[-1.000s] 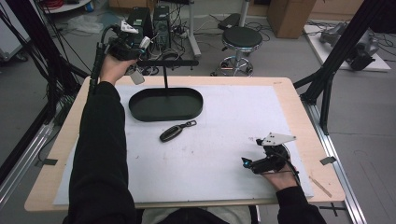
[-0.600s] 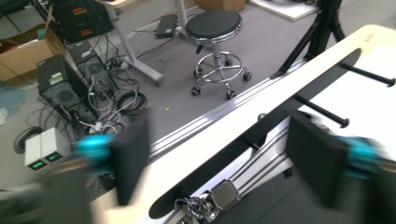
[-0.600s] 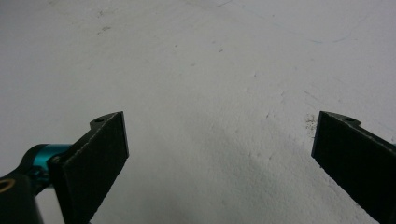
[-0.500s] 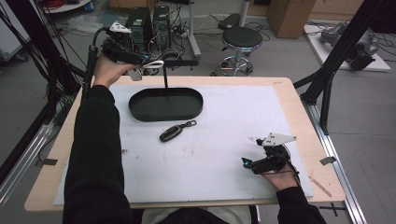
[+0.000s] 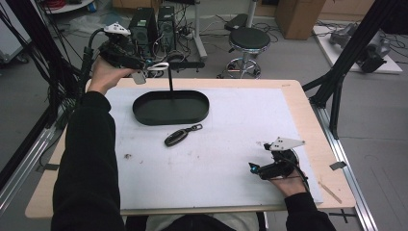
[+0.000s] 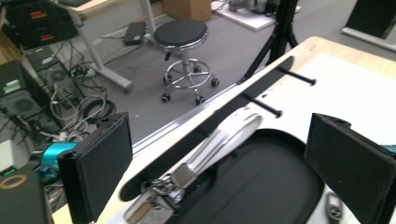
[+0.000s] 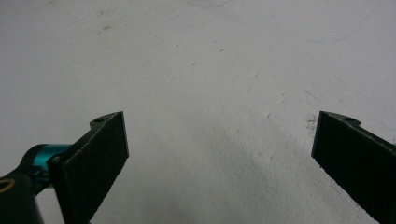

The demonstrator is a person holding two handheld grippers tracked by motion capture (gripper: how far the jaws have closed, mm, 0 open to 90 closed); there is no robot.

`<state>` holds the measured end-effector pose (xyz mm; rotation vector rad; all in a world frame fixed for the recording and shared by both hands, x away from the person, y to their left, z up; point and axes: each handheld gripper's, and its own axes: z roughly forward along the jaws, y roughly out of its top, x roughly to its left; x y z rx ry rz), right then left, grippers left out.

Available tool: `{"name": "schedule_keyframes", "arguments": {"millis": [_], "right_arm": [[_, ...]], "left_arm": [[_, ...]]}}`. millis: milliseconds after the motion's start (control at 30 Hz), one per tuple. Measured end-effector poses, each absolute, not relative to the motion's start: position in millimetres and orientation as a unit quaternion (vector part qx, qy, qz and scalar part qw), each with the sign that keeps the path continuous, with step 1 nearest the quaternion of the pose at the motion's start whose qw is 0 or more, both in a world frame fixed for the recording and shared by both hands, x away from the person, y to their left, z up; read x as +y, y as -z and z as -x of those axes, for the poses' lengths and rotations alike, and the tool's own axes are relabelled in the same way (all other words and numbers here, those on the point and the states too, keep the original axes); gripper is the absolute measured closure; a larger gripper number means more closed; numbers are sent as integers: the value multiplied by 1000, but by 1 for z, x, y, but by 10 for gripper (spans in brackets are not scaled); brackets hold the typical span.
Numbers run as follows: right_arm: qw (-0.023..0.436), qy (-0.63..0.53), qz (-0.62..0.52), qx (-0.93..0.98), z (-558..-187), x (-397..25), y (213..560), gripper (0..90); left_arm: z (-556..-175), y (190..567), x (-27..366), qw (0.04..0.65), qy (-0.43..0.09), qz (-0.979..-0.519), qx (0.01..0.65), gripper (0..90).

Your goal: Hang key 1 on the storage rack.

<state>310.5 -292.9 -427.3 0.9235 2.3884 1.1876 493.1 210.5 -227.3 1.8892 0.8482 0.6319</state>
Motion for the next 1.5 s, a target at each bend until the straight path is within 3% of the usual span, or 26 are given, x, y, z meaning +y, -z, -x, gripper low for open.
{"name": "schedule_keyframes", "arguments": {"millis": [800, 1500], "right_arm": [[160, -413, -324, 836, -311, -293, 428, 30], [158, -412, -324, 837, -310, -293, 428, 30]], "left_arm": [[-449, 263, 224, 490, -230, -766, 347, 81], [-435, 288, 197, 476, -200, -791, 328, 81]]}}
